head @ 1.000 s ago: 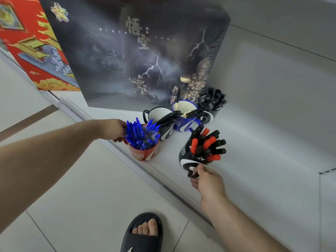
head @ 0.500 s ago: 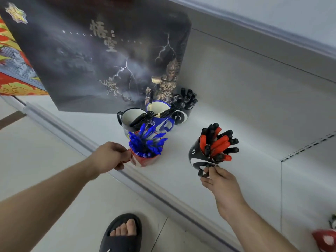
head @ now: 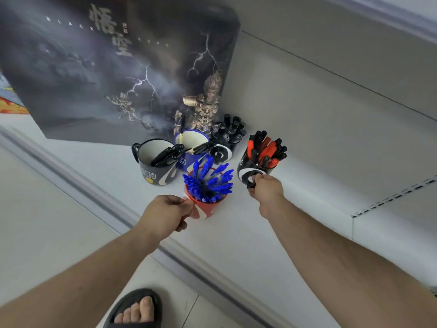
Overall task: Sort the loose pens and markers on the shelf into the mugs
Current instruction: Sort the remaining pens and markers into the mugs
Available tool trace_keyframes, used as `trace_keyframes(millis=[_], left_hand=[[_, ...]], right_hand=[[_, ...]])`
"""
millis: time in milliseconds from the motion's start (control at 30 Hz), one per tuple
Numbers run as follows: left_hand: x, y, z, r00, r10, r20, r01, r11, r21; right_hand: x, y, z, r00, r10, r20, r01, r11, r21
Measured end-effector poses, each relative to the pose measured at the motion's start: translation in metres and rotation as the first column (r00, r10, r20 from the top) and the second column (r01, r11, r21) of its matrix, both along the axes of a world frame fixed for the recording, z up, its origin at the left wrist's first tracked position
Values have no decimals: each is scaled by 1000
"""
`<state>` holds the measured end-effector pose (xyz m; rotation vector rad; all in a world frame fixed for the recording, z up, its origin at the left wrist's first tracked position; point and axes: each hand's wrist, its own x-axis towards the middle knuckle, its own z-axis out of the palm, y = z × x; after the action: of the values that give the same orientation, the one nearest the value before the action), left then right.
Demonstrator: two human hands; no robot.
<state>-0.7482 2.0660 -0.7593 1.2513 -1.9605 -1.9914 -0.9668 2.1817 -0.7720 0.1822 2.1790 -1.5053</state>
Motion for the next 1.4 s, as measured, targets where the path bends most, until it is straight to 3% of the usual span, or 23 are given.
trace_keyframes(millis=[367, 633, 867, 1067, 1233, 1300, 1333, 1400], left_hand=[[4, 15, -9, 999, 47, 27, -47, 999, -13], [5, 19, -9, 998, 45, 39, -46, 999, 13], [6, 19, -15, 998, 44, 44, -45, 999, 20], [4, 27, -22, 998, 46, 41, -50, 995, 82], [-11, 53, -28, 998, 62, 29, -66, 983, 169], [-14, 57, -25, 990, -99, 104, 109, 990, -93], [-12, 54, -21, 963, -170, 207, 228, 926, -300], [-2, 34, -15, 932, -124, 340, 313, 747, -587]], right_hand=[[-36, -28, -33, 994, 49, -100, -38, 994, 101], [-37, -41, -39, 995, -69, -69, 73, 995, 69], [-34, -41, -33, 996, 12, -93, 0, 992, 129], [19, -2, -3, 973, -199, -119, 207, 976, 61], [104, 44, 4, 979, -173, -110, 175, 984, 13], [128, 46, 4, 982, -163, -92, 167, 985, 34], [138, 44, 3, 986, -152, -75, 156, 987, 46], [152, 37, 4, 992, -123, -29, 125, 990, 62]])
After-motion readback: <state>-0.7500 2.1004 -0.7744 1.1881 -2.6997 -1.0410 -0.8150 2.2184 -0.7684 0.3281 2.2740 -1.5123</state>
